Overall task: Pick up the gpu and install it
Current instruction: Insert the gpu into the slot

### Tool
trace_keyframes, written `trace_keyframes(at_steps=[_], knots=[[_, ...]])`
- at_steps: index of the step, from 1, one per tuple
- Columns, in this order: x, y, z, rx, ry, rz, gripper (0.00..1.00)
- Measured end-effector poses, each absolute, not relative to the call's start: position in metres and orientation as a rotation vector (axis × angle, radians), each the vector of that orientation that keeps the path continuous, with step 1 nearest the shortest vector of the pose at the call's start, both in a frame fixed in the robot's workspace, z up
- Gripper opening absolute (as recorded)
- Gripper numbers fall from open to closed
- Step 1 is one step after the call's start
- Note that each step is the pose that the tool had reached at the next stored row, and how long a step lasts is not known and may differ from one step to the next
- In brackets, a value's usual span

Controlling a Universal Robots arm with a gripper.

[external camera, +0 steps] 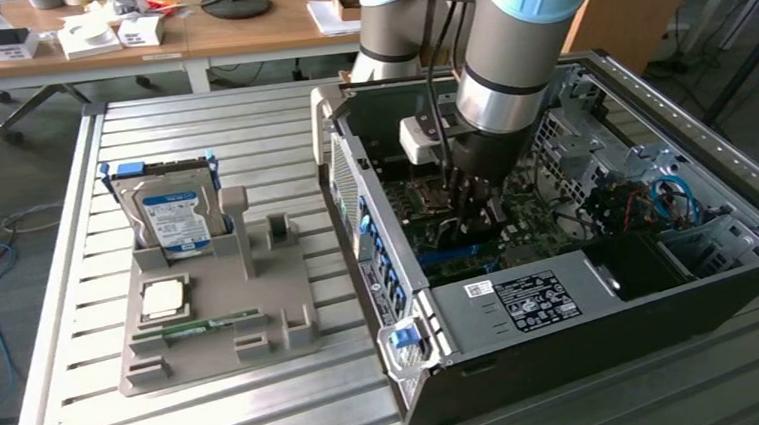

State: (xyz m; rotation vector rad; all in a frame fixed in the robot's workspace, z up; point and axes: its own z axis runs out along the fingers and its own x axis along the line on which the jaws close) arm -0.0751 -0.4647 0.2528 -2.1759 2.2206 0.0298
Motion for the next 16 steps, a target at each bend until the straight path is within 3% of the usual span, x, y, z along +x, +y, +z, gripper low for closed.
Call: trace_keyframes(at_steps=[16], knots=[[-0.0746,-0.4646,0.2527,-2.172,2.228,0.033,0.26]])
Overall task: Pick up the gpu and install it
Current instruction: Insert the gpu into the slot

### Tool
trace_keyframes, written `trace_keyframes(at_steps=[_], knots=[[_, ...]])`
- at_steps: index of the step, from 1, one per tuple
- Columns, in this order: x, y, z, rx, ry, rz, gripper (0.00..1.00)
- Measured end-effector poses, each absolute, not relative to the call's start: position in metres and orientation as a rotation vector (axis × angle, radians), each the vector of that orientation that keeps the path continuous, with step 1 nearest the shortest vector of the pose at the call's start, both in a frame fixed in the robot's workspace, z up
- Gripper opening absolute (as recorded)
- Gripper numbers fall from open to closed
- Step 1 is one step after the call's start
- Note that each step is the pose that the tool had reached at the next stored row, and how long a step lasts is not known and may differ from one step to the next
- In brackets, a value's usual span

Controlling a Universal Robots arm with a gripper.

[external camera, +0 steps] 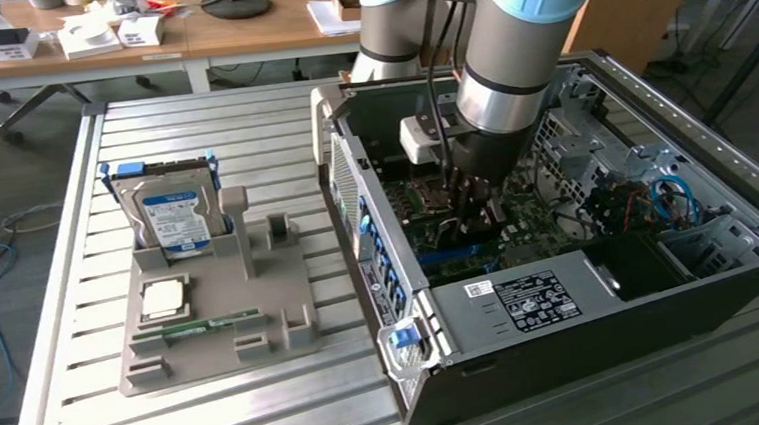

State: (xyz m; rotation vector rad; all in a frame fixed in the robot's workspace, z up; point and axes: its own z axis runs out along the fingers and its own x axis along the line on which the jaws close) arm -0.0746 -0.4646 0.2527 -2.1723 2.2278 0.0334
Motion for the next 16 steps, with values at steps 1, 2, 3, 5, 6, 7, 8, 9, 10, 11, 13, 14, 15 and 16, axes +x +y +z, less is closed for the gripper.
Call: trace_keyframes(at_steps=[1,2,3,5,6,7,8,9,10,11,13,14,15,16], knots=[[-0.0746,-0.4646,0.2526,-2.171,2.229,0.033,0.26],[-0.0746,-0.4646,0.2526,-2.171,2.229,0.033,0.26],[-0.0747,-0.4646,0.2524,-2.171,2.229,0.033,0.26],[-0.0751,-0.4646,0.2522,-2.171,2.229,0.033,0.26],[-0.0751,-0.4646,0.2521,-2.170,2.229,0.033,0.26],[-0.0751,-0.4646,0.2519,-2.170,2.229,0.033,0.26],[-0.0750,-0.4645,0.2512,-2.170,2.229,0.034,0.26],[-0.0751,-0.4645,0.2510,-2.170,2.229,0.034,0.26],[-0.0751,-0.4646,0.2510,-2.171,2.229,0.033,0.26],[-0.0751,-0.4646,0.2510,-2.171,2.229,0.033,0.26],[-0.0751,-0.4646,0.2509,-2.171,2.229,0.033,0.26],[-0.0751,-0.4646,0.2509,-2.170,2.229,0.033,0.26],[-0.0751,-0.4646,0.2507,-2.170,2.229,0.034,0.26],[-0.0751,-0.4646,0.2504,-2.170,2.229,0.034,0.26]])
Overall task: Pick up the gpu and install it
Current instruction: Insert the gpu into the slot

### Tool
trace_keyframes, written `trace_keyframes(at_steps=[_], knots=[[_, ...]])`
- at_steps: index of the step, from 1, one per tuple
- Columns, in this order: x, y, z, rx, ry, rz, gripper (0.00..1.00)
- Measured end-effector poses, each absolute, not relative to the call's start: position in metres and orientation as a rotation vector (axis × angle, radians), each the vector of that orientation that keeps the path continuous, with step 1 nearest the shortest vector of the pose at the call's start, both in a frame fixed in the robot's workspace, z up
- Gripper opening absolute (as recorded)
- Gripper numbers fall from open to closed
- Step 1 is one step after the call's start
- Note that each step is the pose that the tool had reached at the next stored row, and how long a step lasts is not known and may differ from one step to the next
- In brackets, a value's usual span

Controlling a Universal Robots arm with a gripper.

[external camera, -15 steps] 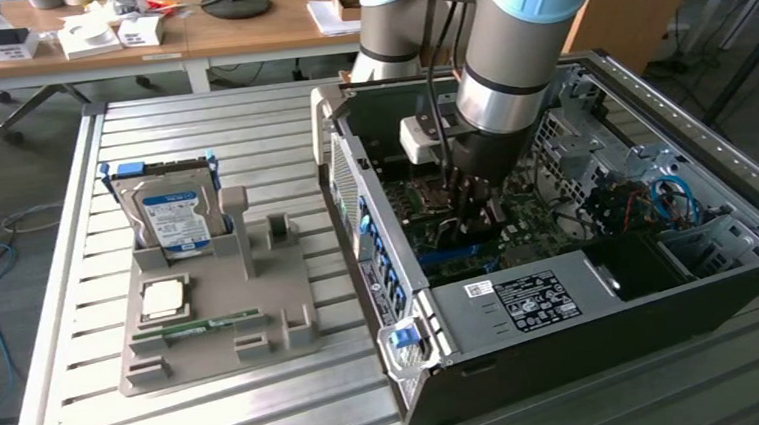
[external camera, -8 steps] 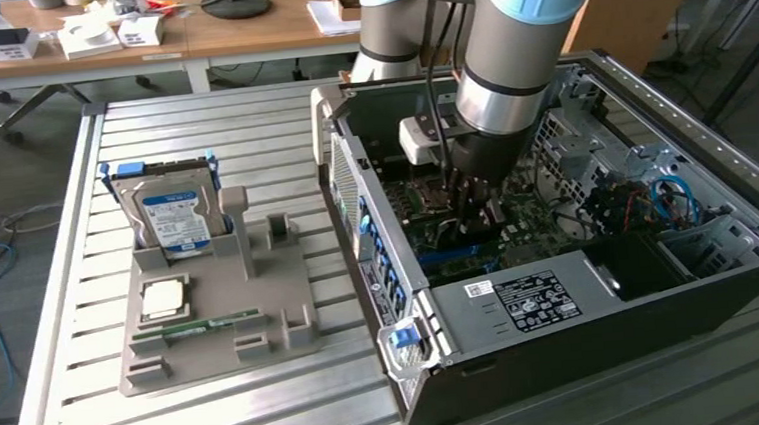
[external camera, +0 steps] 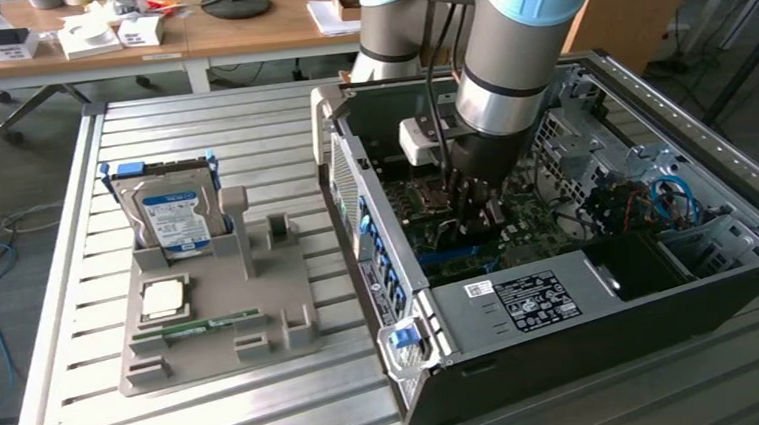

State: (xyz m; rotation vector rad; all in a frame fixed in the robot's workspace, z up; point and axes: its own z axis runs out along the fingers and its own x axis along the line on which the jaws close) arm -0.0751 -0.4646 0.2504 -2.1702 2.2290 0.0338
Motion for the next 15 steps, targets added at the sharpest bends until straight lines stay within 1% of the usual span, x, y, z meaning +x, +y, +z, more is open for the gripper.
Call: trace_keyframes(at_steps=[15], knots=[[-0.0750,-0.4643,0.2482,-2.170,2.229,0.034,0.26]])
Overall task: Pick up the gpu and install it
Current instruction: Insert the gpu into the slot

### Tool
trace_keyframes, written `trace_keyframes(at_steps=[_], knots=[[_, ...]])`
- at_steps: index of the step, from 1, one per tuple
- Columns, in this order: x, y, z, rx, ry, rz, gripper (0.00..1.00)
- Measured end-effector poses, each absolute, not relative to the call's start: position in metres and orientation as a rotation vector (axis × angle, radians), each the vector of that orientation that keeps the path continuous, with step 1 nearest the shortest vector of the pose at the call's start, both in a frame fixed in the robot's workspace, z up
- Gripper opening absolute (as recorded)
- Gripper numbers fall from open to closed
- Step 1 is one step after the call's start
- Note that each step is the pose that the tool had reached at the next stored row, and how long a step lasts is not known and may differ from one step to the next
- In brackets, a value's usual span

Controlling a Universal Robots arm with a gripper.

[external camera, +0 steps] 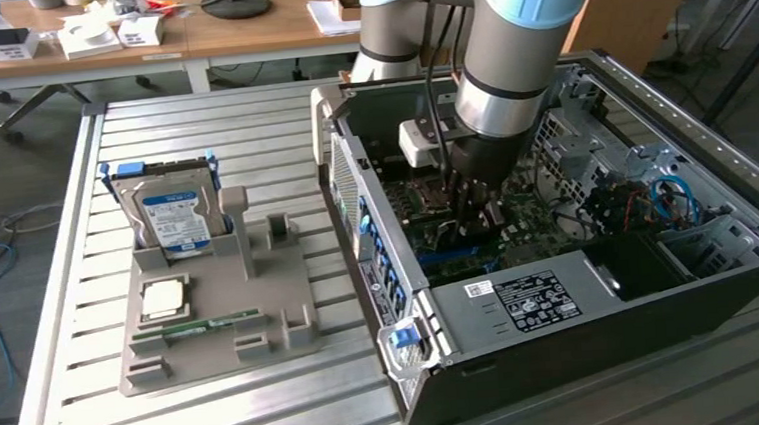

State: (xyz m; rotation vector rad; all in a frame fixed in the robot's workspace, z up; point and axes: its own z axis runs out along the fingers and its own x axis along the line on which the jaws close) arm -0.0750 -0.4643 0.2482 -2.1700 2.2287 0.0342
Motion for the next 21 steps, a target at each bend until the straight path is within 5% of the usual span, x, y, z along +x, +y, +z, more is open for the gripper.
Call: trace_keyframes(at_steps=[21], knots=[[-0.0751,-0.4638,0.2462,-2.170,2.229,0.034,0.26]])
